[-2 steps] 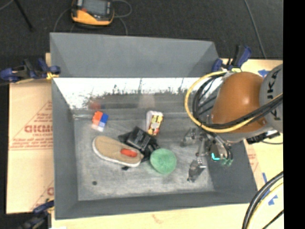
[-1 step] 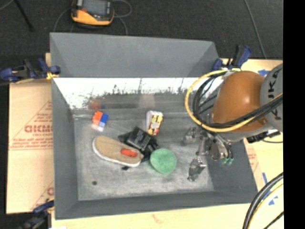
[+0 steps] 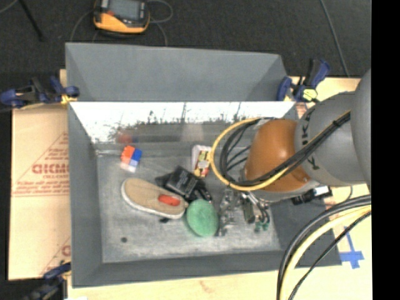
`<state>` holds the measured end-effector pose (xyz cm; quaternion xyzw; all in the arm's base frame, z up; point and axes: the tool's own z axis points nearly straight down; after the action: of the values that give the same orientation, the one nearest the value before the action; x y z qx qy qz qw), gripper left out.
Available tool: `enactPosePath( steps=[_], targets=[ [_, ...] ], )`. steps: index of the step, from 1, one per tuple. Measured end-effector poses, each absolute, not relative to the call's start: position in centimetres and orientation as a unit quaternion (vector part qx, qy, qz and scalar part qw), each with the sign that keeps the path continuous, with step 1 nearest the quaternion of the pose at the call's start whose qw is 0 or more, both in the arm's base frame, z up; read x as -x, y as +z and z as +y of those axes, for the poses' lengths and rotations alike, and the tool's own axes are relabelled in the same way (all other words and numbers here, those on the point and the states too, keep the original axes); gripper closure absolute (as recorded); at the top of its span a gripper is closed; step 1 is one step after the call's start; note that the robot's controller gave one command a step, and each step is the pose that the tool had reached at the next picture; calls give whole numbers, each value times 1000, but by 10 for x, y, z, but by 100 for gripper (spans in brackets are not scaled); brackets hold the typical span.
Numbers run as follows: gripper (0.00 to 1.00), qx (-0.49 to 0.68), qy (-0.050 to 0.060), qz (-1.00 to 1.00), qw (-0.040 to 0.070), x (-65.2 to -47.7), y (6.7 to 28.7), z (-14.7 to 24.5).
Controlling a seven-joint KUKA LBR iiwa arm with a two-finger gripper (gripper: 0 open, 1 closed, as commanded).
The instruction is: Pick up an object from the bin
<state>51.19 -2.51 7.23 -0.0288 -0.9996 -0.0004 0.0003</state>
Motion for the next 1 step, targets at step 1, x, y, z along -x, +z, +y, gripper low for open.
enactPosePath(
  steps=[1],
  targets=[
    [100, 28, 0, -1000, 0, -512, 72, -25]
  ],
)
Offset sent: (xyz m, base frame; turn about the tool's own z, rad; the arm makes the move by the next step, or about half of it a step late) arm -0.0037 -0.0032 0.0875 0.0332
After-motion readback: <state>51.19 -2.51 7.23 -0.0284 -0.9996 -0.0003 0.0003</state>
